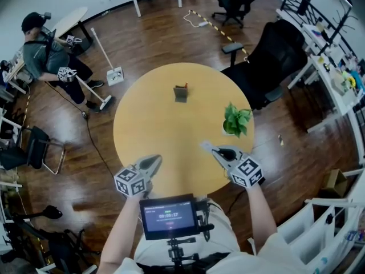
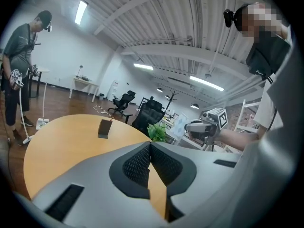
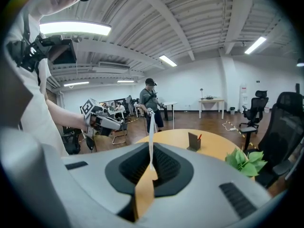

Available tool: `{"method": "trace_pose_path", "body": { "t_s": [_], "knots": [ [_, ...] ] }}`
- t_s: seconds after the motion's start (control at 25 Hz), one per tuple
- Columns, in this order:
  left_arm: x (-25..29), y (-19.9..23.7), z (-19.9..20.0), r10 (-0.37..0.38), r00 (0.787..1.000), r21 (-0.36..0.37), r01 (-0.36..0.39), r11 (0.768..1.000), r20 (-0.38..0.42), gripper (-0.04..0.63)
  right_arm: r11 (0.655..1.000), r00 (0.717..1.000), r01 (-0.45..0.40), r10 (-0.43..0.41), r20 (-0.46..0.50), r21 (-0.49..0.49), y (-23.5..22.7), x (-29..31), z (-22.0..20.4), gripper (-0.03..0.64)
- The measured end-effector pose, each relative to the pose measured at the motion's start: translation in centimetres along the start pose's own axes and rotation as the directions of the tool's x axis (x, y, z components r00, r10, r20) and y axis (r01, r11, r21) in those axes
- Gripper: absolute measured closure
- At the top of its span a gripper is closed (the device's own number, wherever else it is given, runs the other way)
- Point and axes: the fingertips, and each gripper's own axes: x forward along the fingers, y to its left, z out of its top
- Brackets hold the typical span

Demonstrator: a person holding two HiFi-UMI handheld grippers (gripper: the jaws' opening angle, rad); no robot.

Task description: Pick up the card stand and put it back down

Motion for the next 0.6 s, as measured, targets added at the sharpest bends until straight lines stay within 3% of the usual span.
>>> {"method": "trace_pose_path", "body": {
  "t_s": [0.6],
  "knots": [
    [0.7,0.6,-3.1,0.045,0.998,-0.008,-0.045,0.999,-0.037,0.595,0.998,0.997,-0.057,0.059,-0.054,0.041,-1.4,3.4,-3.8,0.586]
  ]
}}
